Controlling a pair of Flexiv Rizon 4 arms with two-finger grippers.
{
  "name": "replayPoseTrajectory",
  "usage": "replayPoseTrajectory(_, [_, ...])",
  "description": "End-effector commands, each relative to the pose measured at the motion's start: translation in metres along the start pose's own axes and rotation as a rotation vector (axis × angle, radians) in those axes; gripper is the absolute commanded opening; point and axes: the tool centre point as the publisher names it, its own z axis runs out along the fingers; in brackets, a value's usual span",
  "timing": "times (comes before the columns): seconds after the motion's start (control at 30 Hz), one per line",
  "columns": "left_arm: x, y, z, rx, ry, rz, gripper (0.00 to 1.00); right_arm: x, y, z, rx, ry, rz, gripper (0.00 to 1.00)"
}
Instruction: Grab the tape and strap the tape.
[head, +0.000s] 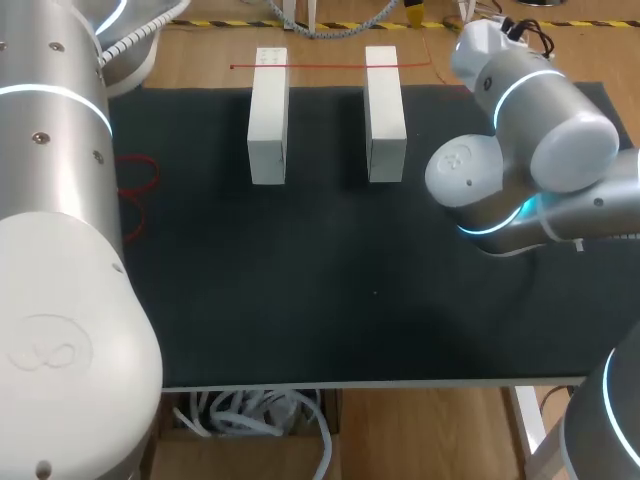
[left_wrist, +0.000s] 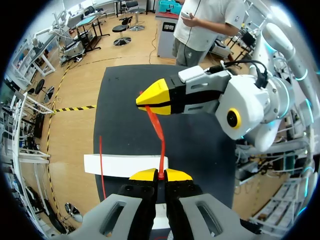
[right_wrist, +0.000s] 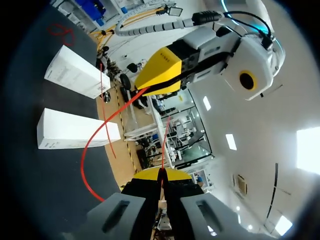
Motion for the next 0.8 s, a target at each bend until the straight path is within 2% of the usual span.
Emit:
replayPoseTrajectory(0.03, [-0.001, -0.001, -0.001, -0.006, 0.003, -0.002, 0.00, -0.003, 0.003, 0.000, 0.004, 0.003, -0.038, 0.00])
replayPoseTrajectory(0.3, [-0.001, -0.001, -0.001, -0.006, 0.003, -0.002, 0.00, -0.009, 0.004, 0.002, 0.004, -0.033, -0.054, 0.00])
replayPoseTrajectory(0.5, [-0.001, -0.001, -0.001, -0.006, 0.003, -0.002, 0.00, -0.008, 0.011, 0.001, -0.010, -0.044, -0.151, 0.00])
replayPoseTrajectory(0.8, [-0.001, -0.001, -0.001, -0.006, 0.003, -0.002, 0.00, -0.007, 0.015, 0.002, -0.003, -0.064, -0.189, 0.00])
